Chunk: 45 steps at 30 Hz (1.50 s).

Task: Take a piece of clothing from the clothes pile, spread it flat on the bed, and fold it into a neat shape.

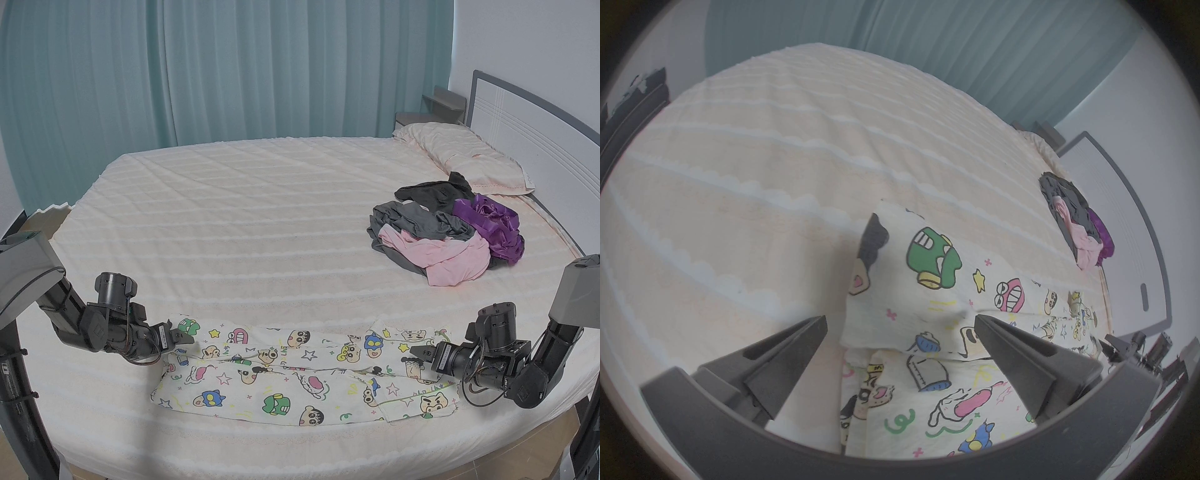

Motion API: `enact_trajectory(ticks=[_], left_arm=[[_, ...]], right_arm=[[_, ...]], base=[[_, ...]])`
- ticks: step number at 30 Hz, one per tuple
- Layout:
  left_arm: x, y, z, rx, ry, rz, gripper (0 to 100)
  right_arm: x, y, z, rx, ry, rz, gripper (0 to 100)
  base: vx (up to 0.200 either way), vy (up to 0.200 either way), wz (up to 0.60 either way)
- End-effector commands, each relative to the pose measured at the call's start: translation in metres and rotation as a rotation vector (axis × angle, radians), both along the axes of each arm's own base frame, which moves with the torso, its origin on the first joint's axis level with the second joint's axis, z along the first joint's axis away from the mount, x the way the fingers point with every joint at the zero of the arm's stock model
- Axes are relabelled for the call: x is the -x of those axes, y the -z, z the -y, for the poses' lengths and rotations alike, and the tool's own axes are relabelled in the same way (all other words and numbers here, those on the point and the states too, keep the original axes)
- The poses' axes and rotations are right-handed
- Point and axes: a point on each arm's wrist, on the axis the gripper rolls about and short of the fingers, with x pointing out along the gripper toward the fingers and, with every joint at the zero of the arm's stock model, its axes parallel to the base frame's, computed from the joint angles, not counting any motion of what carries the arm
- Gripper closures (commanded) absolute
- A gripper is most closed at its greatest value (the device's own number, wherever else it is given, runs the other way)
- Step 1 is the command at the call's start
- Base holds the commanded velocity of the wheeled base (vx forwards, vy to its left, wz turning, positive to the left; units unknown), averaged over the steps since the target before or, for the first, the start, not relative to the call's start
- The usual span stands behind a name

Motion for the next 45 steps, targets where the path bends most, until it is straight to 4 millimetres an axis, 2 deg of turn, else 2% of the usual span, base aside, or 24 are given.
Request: enact_trajectory(ticks=[1, 15, 24, 25, 36, 45], left_arm=[[-0.007, 0.015, -0.002, 0.026, 0.040, -0.024, 0], [-0.007, 0.017, -0.007, 0.014, 0.140, 0.003, 0], [-0.012, 0.020, -0.010, 0.081, 0.181, 0.011, 0], [-0.013, 0.022, -0.010, 0.082, 0.181, 0.008, 100], [-0.010, 0.020, -0.013, 0.082, 0.171, 0.002, 100], [-0.003, 0.003, -0.018, 0.077, 0.158, 0.031, 100]], right_arm=[[0.000, 0.000, -0.001, -0.001, -0.003, 0.001, 0], [0.001, 0.000, -0.004, -0.002, -0.014, 0.000, 0], [0.001, 0.000, -0.004, -0.002, -0.016, 0.000, 0], [0.001, 0.000, -0.004, -0.002, -0.014, 0.000, 0], [0.001, 0.000, -0.004, -0.005, -0.014, -0.001, 0], [0.000, 0.000, -0.004, -0.009, -0.009, -0.001, 0]], base=[[0.000, 0.000, 0.00], [0.000, 0.000, 0.00], [0.000, 0.000, 0.00], [0.000, 0.000, 0.00], [0.000, 0.000, 0.00], [0.000, 0.000, 0.00]])
